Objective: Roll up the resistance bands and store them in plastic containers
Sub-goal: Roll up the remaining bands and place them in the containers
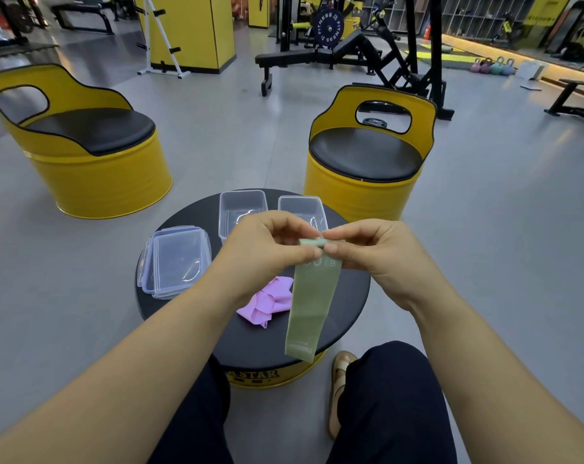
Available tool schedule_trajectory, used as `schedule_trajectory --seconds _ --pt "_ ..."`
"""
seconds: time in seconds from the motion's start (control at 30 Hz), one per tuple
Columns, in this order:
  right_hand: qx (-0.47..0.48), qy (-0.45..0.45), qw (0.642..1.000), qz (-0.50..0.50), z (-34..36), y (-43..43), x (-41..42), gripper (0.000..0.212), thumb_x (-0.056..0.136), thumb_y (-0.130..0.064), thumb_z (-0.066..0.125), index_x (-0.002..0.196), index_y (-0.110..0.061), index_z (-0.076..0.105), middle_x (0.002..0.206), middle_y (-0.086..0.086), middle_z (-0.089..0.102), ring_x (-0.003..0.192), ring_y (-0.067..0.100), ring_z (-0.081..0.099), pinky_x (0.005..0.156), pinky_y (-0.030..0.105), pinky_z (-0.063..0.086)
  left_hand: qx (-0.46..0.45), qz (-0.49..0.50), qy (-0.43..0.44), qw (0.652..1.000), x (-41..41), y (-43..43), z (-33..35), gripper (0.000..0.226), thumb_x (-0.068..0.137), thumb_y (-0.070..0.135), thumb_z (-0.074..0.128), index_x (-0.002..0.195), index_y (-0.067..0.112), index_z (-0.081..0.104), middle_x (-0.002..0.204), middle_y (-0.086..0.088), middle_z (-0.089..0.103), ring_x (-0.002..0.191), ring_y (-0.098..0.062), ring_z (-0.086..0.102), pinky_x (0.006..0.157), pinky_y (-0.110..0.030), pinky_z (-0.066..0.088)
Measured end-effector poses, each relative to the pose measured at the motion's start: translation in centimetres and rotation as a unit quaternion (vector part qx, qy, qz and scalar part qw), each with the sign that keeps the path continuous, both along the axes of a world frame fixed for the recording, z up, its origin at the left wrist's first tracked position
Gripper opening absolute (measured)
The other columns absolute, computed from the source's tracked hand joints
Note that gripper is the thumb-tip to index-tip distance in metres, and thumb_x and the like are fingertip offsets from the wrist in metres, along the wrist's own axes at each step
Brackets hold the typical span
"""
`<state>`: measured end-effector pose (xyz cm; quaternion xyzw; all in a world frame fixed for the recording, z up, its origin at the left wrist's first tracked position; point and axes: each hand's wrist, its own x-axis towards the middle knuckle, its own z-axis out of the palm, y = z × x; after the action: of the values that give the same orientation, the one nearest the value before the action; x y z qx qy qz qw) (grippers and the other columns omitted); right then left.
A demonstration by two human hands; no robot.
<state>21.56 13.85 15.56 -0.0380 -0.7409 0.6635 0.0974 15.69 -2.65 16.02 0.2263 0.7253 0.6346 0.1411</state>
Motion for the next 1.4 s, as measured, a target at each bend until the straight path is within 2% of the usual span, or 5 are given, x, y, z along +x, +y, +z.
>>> schedule_trajectory --seconds 0.2,0.43,0.73,1.03,1.4 --pt "0.02 0.015 1.0 -0.011 -0.1 -0.1 -0.1 0.015 0.072 -0.003 0.075 0.083 -0.013 0.074 0.082 0.002 0.075 0.083 0.017 0.071 0.076 0.027 0.058 -0.064 0.016 0.044 0.997 -0.3 -0.4 -0.3 0.016 0.072 0.028 0.08 0.085 0.022 0.073 0.08 -0.005 0.073 0.08 -0.017 0.069 0.082 -0.038 0.056" --pt "0.043 0.024 0.999 -0.012 -0.1 -0.1 0.1 0.017 0.074 0.0 0.073 0.083 -0.014 0.073 0.081 -0.003 0.074 0.081 0.012 0.071 0.074 0.021 0.057 -0.121 -0.006 0.162 0.979 -0.6 -0.1 -0.4 0.01 0.079 0.02 0.073 0.081 0.029 0.068 0.062 0.007 0.061 0.058 -0.003 0.059 0.062 -0.012 0.048" --pt "0.096 0.057 0.994 -0.019 0.0 -0.2 0.2 0.019 0.073 0.002 0.074 0.082 -0.016 0.074 0.081 -0.004 0.073 0.08 0.009 0.07 0.08 0.024 0.056 -0.016 -0.03 0.038 0.999 -0.8 -0.2 -0.6 0.016 0.074 0.002 0.075 0.08 0.016 0.07 0.084 -0.017 0.071 0.071 -0.016 0.069 0.064 -0.021 0.054" --pt "0.063 0.03 0.998 -0.003 -0.1 0.1 0.6 0.02 0.074 0.0 0.073 0.083 -0.018 0.074 0.077 -0.005 0.075 0.076 0.009 0.069 0.073 0.022 0.057 -0.174 -0.06 0.314 0.932 -1.2 -0.6 -0.9 0.012 0.088 0.017 0.062 0.097 0.022 0.068 0.069 0.002 0.066 0.067 -0.013 0.059 0.067 -0.028 0.047" --pt "0.013 0.004 1.0 0.007 0.2 0.6 0.8 0.018 0.074 0.0 0.071 0.083 -0.015 0.073 0.078 -0.001 0.075 0.076 0.013 0.07 0.074 0.029 0.059 -0.134 -0.058 0.29 0.946 -0.5 -0.2 -1.3 0.017 0.093 0.018 0.053 0.102 0.02 0.068 0.078 0.006 0.07 0.074 -0.005 0.065 0.067 -0.01 0.047"
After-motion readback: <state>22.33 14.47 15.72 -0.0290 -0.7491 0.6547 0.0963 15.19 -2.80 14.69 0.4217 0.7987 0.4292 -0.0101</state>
